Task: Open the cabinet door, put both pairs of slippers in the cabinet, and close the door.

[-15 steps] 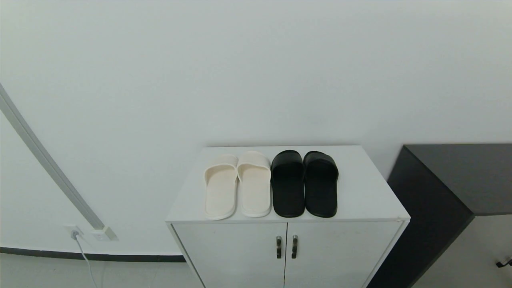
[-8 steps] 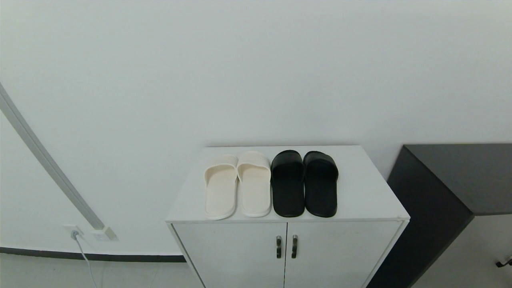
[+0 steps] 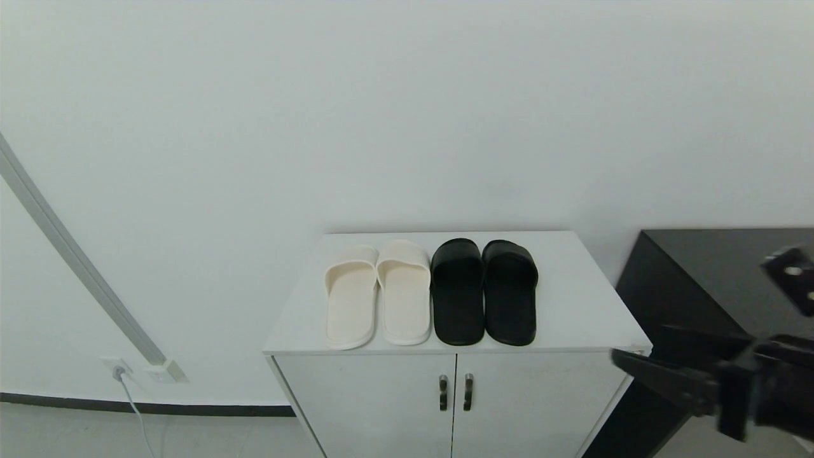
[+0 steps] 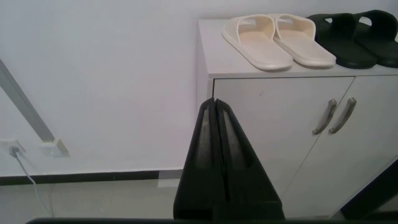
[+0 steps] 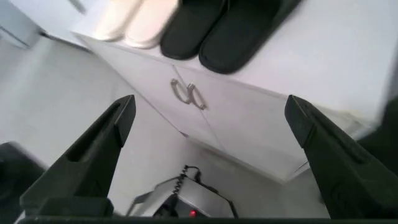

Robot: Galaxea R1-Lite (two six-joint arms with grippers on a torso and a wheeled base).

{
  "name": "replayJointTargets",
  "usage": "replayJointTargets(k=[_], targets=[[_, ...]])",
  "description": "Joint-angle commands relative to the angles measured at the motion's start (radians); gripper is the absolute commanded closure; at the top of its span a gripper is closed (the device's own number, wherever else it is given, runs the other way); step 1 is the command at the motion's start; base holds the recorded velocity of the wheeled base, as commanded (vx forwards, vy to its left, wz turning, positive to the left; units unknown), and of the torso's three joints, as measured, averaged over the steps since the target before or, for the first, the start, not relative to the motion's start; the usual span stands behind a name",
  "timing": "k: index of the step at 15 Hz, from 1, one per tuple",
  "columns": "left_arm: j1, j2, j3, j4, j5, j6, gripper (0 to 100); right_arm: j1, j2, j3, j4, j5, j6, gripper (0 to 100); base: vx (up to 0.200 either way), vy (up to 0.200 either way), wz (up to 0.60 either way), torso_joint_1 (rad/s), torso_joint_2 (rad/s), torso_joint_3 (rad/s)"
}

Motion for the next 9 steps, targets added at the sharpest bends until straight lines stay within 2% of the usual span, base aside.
replayJointTargets(k=[1, 4, 7, 9], targets=[[0.000, 0.000, 0.000, 0.000, -0.001, -0.001, 100, 0.163, 0.369, -0.186, -0.106, -0.186, 0.059, 0, 0.000, 0.000, 0.00, 0.000, 0.00, 0.000], [0.000, 0.000, -0.002, 0.000, -0.001, -0.001, 100, 0.190, 0.562, -0.368, -0.131, -0.336, 0.062, 0, 0.000, 0.000, 0.00, 0.000, 0.00, 0.000], [0.000, 0.000, 0.000, 0.000, 0.000, -0.001, 100, 0.185, 0.714, -0.487, -0.218, -0.456, 0.057, 0, 0.000, 0.000, 0.00, 0.000, 0.00, 0.000], [0.000, 0.000, -0.002, 0.001, -0.001, 0.007, 100, 0.131, 0.846, -0.617, -0.241, -0.576, 0.052, 0, 0.000, 0.000, 0.00, 0.000, 0.00, 0.000]])
